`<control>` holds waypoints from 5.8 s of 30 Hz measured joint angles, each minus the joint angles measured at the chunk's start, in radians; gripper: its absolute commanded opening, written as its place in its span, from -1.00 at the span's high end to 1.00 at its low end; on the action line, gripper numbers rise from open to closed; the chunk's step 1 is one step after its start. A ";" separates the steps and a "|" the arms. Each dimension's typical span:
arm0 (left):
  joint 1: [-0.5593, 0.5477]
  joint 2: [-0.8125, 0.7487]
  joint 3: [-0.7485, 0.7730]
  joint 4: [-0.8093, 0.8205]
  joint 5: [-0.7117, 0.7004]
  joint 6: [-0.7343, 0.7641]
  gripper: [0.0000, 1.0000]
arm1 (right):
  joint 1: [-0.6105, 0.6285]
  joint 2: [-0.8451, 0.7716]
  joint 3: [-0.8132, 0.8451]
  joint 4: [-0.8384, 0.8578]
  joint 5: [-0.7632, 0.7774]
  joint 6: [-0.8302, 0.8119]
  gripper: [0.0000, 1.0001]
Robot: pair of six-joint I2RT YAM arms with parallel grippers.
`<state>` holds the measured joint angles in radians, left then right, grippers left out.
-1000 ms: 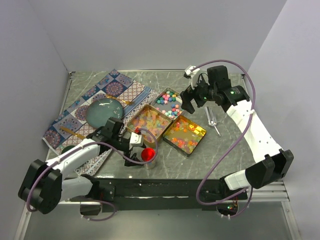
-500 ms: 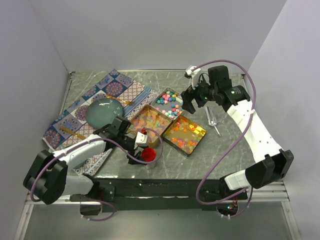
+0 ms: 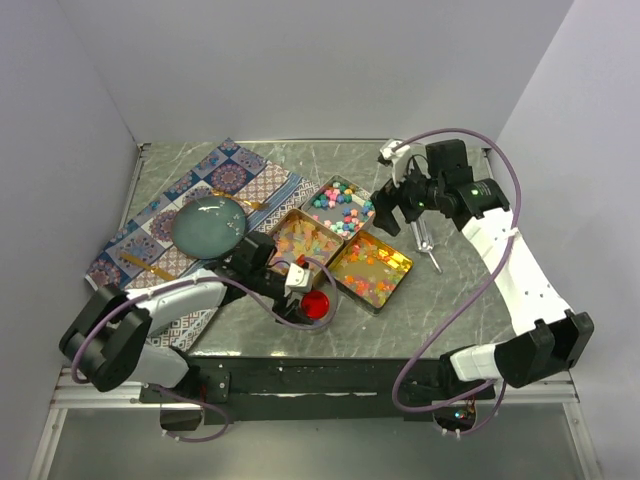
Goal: Pack the candies
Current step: Move the packing bottle to the center of the board, then screw the bottle lid onto the packing bottle.
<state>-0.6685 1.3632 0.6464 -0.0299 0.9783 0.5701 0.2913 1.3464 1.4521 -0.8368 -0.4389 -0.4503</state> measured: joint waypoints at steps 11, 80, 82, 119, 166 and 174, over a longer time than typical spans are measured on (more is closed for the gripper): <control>-0.074 0.018 -0.148 0.368 -0.040 -0.199 -0.85 | -0.019 -0.047 -0.039 -0.018 -0.012 -0.021 -1.00; -0.222 0.159 -0.475 1.207 -0.385 -0.437 -0.05 | 0.485 0.225 -0.220 -0.287 -0.383 -1.075 -0.96; -0.220 0.159 -0.472 1.202 -0.385 -0.438 -0.04 | 0.491 0.225 -0.220 -0.287 -0.376 -1.062 -0.96; -0.192 0.175 -0.449 1.190 -0.385 -0.455 0.05 | 0.467 0.274 -0.141 -0.257 -0.312 -0.971 -0.94; -0.197 0.179 -0.416 1.141 -0.374 -0.434 0.98 | 0.426 0.262 -0.127 -0.233 -0.313 -0.946 -0.94; -0.197 0.179 -0.416 1.141 -0.375 -0.434 0.98 | 0.480 0.264 -0.131 -0.305 -0.350 -1.081 -0.91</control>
<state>-0.8654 1.5425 0.2306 1.1110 0.6037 0.1364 0.7708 1.6108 1.3209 -1.1419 -0.7887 -1.5318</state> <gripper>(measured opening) 0.686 0.970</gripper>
